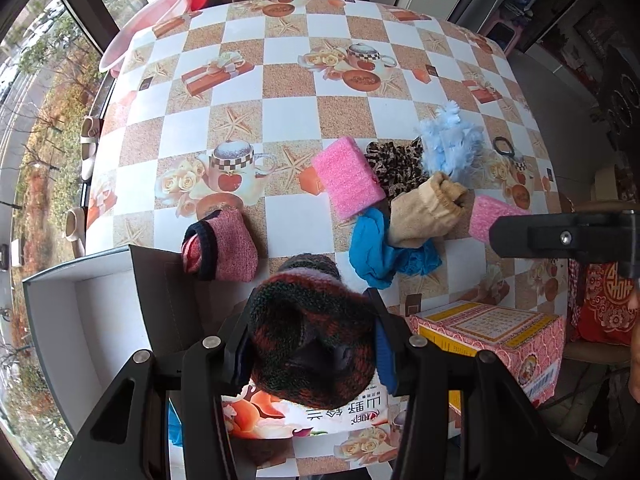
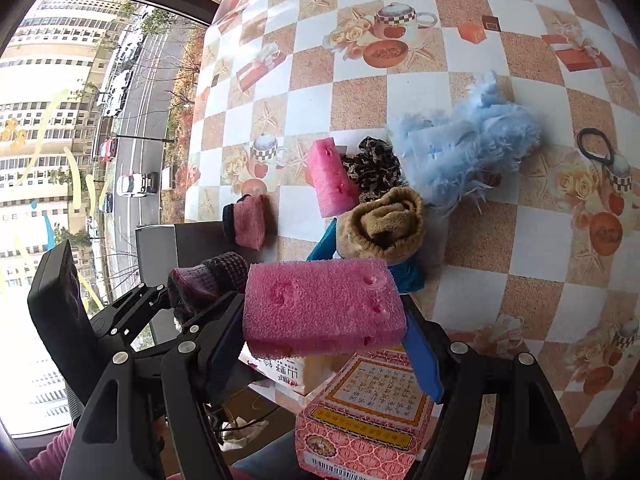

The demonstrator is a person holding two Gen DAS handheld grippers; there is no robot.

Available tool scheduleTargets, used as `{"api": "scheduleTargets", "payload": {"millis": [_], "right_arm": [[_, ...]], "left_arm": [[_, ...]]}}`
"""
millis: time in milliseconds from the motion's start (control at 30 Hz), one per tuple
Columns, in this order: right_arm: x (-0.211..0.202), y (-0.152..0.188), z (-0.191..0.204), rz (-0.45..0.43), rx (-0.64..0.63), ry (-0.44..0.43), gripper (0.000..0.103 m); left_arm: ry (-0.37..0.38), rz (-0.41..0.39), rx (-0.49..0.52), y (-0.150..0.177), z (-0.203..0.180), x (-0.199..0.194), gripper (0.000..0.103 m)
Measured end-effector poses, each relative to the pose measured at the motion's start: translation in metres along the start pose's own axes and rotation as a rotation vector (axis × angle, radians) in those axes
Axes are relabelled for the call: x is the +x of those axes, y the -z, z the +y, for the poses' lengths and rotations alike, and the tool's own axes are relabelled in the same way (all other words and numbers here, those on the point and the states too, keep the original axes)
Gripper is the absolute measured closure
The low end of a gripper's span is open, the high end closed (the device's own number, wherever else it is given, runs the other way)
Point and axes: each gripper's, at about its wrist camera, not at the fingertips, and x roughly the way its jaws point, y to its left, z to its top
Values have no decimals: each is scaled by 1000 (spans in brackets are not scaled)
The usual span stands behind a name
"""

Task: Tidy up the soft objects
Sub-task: 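Grasp the dark striped knit hat with the left tool while the right tool grasps a pink sponge, then carry the knit hat and pink sponge over the white box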

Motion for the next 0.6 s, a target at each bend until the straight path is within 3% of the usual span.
{"api": "scheduleTargets", "payload": {"millis": [333,600], "right_arm": [[-44,34,36,-181,-106,159,29],[-65,75,48,-235,-133,224,29]], "left_arm": [[-7,-86,13,25,3,-42,51],[20,-99,31,57,3,-60,51]]}}
